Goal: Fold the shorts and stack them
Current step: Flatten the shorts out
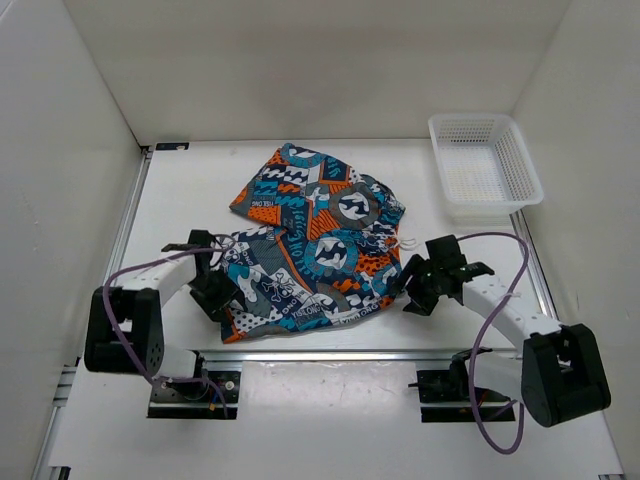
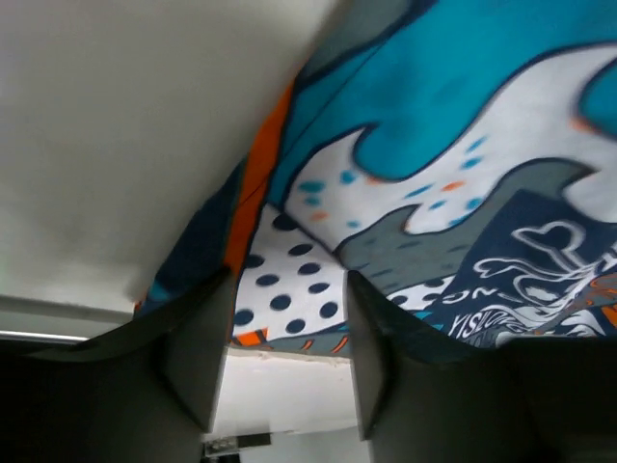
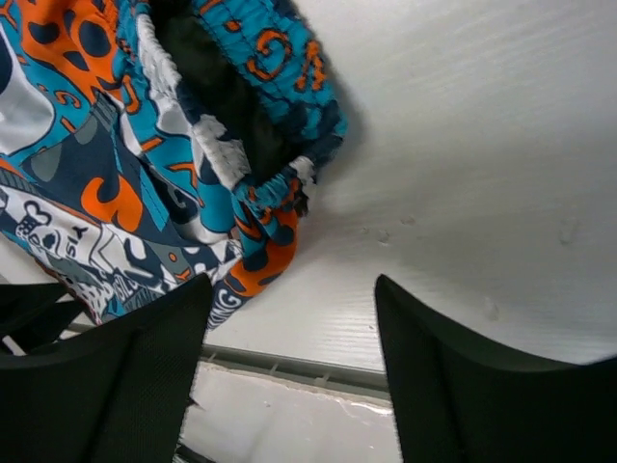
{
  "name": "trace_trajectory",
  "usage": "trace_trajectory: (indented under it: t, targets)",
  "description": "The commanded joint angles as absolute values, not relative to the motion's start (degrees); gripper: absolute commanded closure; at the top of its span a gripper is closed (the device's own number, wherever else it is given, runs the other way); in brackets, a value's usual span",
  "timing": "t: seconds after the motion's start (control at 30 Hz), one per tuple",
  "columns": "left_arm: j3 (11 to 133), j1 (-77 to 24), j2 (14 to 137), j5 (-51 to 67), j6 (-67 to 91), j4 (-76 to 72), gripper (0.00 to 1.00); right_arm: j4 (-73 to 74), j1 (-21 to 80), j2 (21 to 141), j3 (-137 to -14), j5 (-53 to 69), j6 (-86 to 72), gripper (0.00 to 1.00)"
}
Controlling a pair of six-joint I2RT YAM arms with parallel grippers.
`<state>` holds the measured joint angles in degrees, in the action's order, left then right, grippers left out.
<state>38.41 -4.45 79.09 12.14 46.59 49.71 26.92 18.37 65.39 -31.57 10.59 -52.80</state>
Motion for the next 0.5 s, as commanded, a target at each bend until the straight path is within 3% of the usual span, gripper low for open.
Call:
trace_trajectory:
  t: [0.0,0.13,0.27,0.37,0.47]
  targets:
    - [43.5,-4.75,80.5,9.23,46.41,46.15,0.42,19.61,17.75,68.11,-31.46,13.45,-54.5,0.32]
    - [49.72,-4.75,87.51,7.12,46.41,46.14,0.61,16.98,17.75,72.93,-32.7,10.46,-53.97,0.47]
    - [57.2,-4.75,94.98,5.28,45.18,46.14,0.67,14.69,17.75,78.39,-34.01,8.44,-52.91,0.69]
    - [65.09,-5.27,102.18,5.27,43.17,46.14,0.67,13.19,17.75,82.17,-35.68,9.13,-54.3,0.99]
    - [72.65,-5.27,106.6,5.27,41.49,46.84,0.7,11.69,18.28,84.72,-37.08,10.55,-56.77,1.0]
